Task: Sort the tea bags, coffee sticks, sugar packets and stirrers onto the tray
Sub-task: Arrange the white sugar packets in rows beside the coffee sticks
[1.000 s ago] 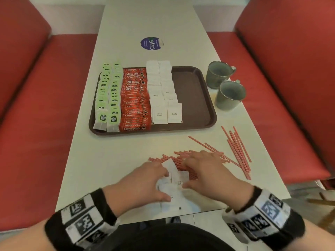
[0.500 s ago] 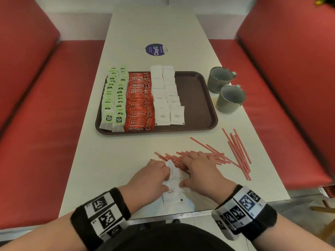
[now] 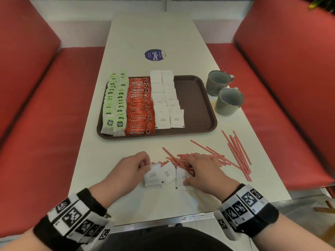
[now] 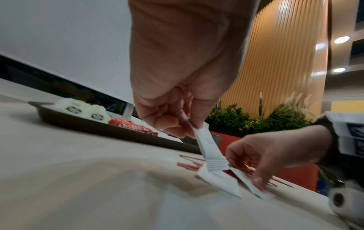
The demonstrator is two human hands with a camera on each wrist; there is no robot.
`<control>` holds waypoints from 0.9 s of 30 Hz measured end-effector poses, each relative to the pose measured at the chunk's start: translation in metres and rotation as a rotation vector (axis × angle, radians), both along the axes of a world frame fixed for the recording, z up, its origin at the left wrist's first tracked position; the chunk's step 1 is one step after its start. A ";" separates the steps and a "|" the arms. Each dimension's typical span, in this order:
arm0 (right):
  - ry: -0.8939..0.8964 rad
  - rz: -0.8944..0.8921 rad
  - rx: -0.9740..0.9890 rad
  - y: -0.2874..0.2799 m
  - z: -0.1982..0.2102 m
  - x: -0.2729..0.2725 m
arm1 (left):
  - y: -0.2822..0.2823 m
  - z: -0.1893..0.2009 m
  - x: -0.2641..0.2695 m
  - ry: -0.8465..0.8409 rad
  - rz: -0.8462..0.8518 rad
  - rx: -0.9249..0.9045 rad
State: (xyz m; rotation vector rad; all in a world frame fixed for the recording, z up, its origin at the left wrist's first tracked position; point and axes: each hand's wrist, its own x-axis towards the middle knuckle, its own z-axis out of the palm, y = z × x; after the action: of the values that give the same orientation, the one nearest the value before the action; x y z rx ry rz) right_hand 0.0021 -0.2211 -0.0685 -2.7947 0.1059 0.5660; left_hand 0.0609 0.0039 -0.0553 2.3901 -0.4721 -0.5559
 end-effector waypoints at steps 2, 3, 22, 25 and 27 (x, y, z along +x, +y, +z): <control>0.003 -0.037 0.041 -0.001 0.000 0.002 | 0.006 0.008 0.007 -0.032 0.068 -0.058; 0.007 -0.062 0.069 -0.002 0.000 0.004 | 0.009 0.011 0.010 -0.045 0.098 -0.084; 0.041 0.039 -0.243 0.008 0.012 -0.006 | 0.017 0.011 0.018 -0.038 0.170 -0.146; 0.066 0.016 -0.226 0.009 0.011 -0.003 | 0.017 0.011 0.019 -0.041 0.172 -0.150; 0.092 -0.010 -0.181 0.009 0.010 -0.002 | 0.018 0.010 0.018 -0.040 0.169 -0.157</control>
State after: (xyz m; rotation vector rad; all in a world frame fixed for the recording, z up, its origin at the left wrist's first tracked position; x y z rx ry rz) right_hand 0.0005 -0.2121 -0.0586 -2.9394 0.2000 0.7164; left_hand 0.0792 0.0216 -0.0449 2.2676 -0.3147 -0.3817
